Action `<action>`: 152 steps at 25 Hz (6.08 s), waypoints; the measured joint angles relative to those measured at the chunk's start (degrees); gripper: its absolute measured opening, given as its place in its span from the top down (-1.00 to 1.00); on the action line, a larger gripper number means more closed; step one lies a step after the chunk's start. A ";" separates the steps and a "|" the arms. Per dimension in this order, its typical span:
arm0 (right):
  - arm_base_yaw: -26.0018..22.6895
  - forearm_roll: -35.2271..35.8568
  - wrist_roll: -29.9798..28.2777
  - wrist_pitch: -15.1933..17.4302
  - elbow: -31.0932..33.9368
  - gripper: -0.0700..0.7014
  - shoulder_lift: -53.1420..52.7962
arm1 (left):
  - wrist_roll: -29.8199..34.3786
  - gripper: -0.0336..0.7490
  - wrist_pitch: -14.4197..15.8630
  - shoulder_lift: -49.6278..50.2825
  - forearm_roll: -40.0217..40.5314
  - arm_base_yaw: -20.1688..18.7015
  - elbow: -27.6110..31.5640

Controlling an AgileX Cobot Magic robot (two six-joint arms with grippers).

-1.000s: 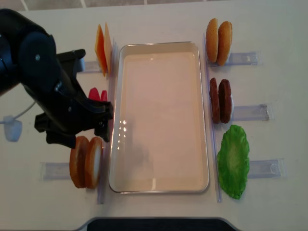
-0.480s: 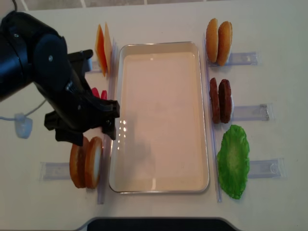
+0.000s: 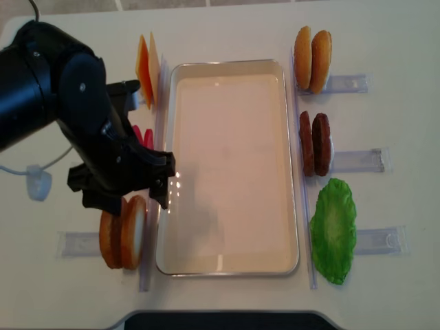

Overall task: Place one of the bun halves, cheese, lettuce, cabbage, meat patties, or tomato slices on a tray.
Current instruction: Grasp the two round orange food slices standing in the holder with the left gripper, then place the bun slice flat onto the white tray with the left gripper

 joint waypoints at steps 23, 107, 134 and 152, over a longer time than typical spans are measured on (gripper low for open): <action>0.00 0.00 0.00 0.00 0.00 -0.57 0.00 | 0.00 -0.85 4.22 0.48 2.94 -1.25 0.00; 0.00 0.00 0.00 0.00 0.00 -0.57 0.00 | 1.07 -0.21 3.38 3.46 5.17 -1.31 3.01; 0.00 -0.05 0.00 0.00 0.00 -0.57 0.00 | 1.07 0.52 3.11 1.06 5.33 -1.31 2.23; 0.00 -0.05 0.00 0.00 0.00 -0.57 0.00 | 14.65 0.53 -9.03 -13.31 -16.63 -1.31 -0.44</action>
